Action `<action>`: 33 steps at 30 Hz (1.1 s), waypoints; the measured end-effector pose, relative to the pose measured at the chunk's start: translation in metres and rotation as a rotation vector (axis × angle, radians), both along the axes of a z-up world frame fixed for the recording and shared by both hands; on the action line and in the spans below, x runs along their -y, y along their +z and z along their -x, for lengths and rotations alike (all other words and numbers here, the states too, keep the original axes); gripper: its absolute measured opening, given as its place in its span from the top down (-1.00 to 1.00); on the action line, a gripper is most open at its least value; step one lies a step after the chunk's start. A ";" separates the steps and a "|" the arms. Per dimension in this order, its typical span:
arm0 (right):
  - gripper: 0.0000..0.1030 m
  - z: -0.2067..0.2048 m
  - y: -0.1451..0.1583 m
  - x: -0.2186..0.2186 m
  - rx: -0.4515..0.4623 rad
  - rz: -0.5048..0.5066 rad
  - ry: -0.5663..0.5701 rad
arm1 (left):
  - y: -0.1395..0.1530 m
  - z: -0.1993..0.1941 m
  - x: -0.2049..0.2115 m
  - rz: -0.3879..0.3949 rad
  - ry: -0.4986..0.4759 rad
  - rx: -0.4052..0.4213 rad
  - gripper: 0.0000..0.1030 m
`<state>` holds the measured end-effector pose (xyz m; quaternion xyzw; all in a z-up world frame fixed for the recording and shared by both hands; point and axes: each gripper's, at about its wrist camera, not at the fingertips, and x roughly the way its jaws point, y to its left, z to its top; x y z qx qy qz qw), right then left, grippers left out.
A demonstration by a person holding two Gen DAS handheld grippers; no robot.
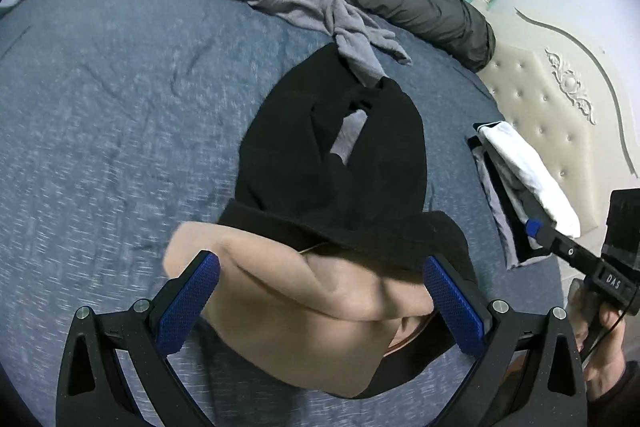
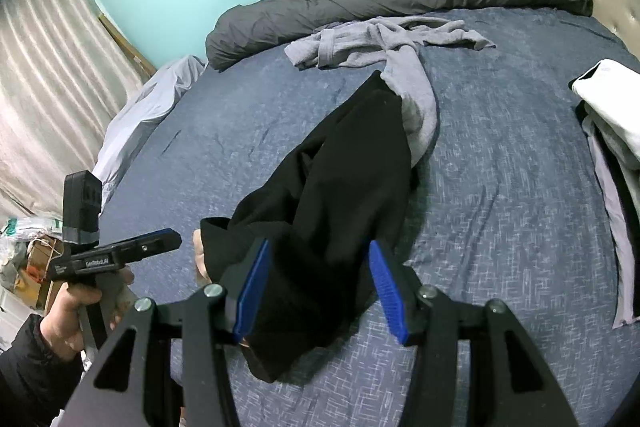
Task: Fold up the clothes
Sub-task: 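Grasp the black garment's beige-lined edge with the left tool while the right tool holds it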
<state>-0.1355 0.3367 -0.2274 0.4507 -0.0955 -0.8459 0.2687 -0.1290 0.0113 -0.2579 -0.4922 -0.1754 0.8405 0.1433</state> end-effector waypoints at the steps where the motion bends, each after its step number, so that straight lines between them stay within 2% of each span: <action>1: -0.03 0.000 -0.001 0.001 0.002 -0.002 0.001 | -0.002 0.002 -0.001 -0.003 0.001 0.003 -1.00; 8: -0.03 0.002 -0.007 0.007 0.009 -0.017 0.005 | -0.012 0.014 -0.010 -0.032 -0.006 0.024 -0.70; 11: -0.03 0.006 -0.012 0.005 0.019 -0.024 -0.007 | -0.018 0.021 -0.015 -0.051 -0.024 0.033 -0.66; 13: -0.03 0.009 -0.015 0.004 0.026 -0.022 -0.017 | -0.023 0.025 -0.015 -0.066 -0.026 0.041 -0.42; 15: -0.03 0.013 -0.017 0.003 0.031 -0.021 -0.028 | -0.027 0.028 -0.015 -0.063 -0.025 0.043 0.03; 17: -0.03 0.019 -0.022 0.003 0.041 -0.020 -0.038 | -0.031 0.030 -0.016 -0.055 -0.032 0.038 0.22; 19: -0.03 0.025 -0.026 0.002 0.051 -0.020 -0.048 | -0.035 0.031 -0.016 -0.058 -0.046 0.038 0.24; 21: -0.03 0.031 -0.032 0.003 0.061 -0.021 -0.055 | -0.036 0.031 -0.015 -0.059 -0.055 0.027 0.47; 23: -0.03 0.037 -0.037 0.003 0.072 -0.019 -0.065 | -0.037 0.030 -0.013 -0.057 -0.060 0.018 0.60; 28: -0.03 0.057 -0.052 0.004 0.104 -0.025 -0.104 | -0.030 0.028 -0.004 -0.055 -0.075 -0.020 0.73; 31: -0.15 0.073 -0.060 0.004 0.122 -0.029 -0.137 | -0.020 0.024 0.010 -0.044 -0.074 -0.057 0.82; 33: -0.15 0.085 -0.065 0.004 0.137 -0.025 -0.153 | -0.013 0.021 0.024 -0.036 -0.057 -0.083 0.85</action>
